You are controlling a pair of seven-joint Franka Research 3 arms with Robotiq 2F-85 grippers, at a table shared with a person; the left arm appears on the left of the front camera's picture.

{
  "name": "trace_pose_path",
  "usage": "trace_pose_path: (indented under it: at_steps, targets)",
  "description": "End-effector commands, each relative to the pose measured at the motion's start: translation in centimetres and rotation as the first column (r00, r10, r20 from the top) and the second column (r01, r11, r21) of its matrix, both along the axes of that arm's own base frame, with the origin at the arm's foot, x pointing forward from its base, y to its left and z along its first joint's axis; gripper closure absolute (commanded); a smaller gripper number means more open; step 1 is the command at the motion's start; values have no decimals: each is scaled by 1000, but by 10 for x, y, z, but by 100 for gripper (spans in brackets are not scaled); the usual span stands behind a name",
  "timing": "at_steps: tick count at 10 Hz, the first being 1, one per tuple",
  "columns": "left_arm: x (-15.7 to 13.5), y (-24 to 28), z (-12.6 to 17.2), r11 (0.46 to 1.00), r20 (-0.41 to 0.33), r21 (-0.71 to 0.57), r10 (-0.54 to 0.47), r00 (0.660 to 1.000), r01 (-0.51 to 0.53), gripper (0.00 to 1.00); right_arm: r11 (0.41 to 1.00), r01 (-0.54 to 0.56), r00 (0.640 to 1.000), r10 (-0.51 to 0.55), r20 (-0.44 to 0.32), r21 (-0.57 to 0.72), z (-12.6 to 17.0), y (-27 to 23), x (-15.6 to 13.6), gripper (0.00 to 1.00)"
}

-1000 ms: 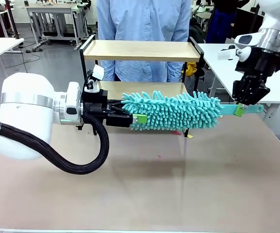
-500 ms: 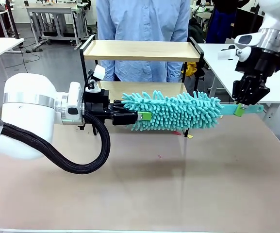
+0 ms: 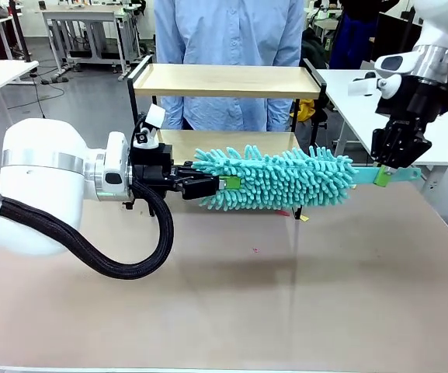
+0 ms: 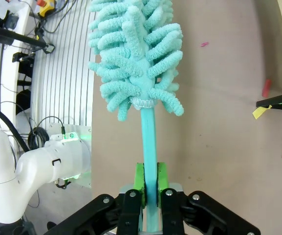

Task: Clean the shelf.
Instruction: Hand the Duster back to the human.

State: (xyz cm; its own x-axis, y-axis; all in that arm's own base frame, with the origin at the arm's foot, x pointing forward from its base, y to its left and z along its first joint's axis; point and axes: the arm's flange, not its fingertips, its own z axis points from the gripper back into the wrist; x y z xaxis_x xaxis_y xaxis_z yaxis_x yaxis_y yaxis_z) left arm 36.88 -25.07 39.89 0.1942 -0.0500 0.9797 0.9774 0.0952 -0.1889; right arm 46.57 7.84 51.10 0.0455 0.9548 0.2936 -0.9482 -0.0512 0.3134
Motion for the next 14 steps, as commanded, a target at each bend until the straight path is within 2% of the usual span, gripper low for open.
trace_pose_path:
  at_steps: [1,2,3,4,5,6,8,9,10,12,14]
  targets:
    - [-5,12,-2,1000,4,-21,-23,1000,23,100,1000,17,1000,-17,5,0,3,-2,0,87]
    - [-1,16,-1,997,-53,-76,1,999,-5,100,1000,17,1000,-17,5,0,3,-2,0,87]
    - [-1,1,-1,1000,-3,-4,-4,1000,4,100,1000,17,1000,-17,5,0,3,-2,0,87]
    - [-1,1,-1,1000,-3,-4,-4,1000,4,100,1000,-5,1000,5,0,2,0,3,-1,32]
    - [-1,1,-1,1000,-3,-4,-4,1000,4,100,998,6,1000,-6,11,58,16,1,-7,30]
    - [-1,1,-1,1000,-3,-4,-4,1000,4,100,991,36,999,-39,19,130,35,-7,-11,0]
    - [-1,1,-1,1000,-3,-4,-4,1000,4,100,944,112,988,-139,66,310,72,-40,-18,0]
    - [-1,1,-1,1000,-3,-4,-4,1000,4,100,905,182,969,-232,88,384,87,-58,-19,6]
    - [-1,1,-1,1000,-3,-4,-4,1000,4,100,864,240,944,-315,104,442,98,-78,-22,0]
    - [-1,1,-1,1000,-3,-4,-4,1000,4,100,749,388,821,-546,167,537,112,-123,-32,0]
    - [-1,1,-1,1000,-3,-4,-4,1000,4,100,667,412,769,-620,156,621,118,-149,-44,0]
